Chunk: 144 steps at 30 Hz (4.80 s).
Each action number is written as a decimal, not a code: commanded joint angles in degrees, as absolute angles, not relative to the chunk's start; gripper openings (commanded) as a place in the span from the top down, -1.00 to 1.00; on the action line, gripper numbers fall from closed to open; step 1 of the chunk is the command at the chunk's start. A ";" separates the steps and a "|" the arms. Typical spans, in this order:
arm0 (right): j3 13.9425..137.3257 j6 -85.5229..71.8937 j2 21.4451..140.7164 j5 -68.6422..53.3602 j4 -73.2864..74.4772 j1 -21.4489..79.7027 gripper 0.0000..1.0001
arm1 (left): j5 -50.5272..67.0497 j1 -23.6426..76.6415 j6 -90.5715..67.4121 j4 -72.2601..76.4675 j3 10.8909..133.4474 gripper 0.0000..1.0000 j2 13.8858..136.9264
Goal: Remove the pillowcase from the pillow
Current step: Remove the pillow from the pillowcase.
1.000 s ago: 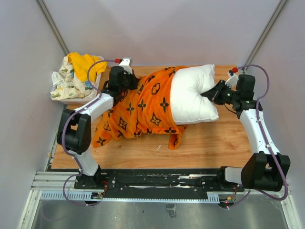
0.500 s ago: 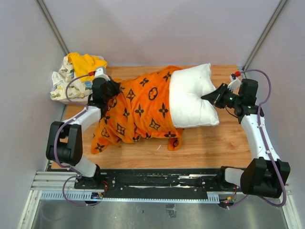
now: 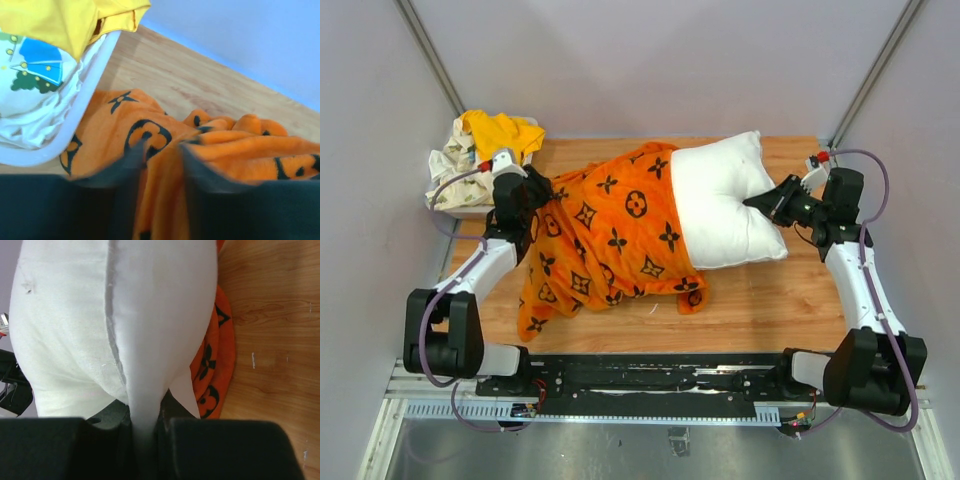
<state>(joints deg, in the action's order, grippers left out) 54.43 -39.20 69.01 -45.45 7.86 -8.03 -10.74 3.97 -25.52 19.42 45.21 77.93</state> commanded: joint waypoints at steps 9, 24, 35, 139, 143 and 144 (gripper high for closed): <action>54.06 -39.51 68.16 -42.92 0.88 -6.99 0.98 | -0.16 18.17 -19.23 30.26 45.93 -0.99 79.69; 53.52 -39.21 66.60 -44.12 0.85 -6.84 0.99 | -7.21 29.88 -13.71 27.38 48.87 0.38 81.77; 53.35 -38.50 65.31 -44.23 1.82 -7.07 0.99 | -16.45 25.41 -17.12 23.71 42.25 1.00 77.13; 54.01 -44.00 57.78 -33.96 0.01 -3.58 0.99 | -6.89 37.93 -0.99 4.64 48.58 -0.99 56.67; 55.42 -43.25 60.19 -33.09 0.24 -0.05 0.99 | -13.29 51.66 6.24 11.16 48.54 -0.99 56.22; 55.53 -43.17 60.50 -32.87 0.22 0.38 0.99 | -12.44 53.75 7.18 13.83 47.68 -0.99 55.48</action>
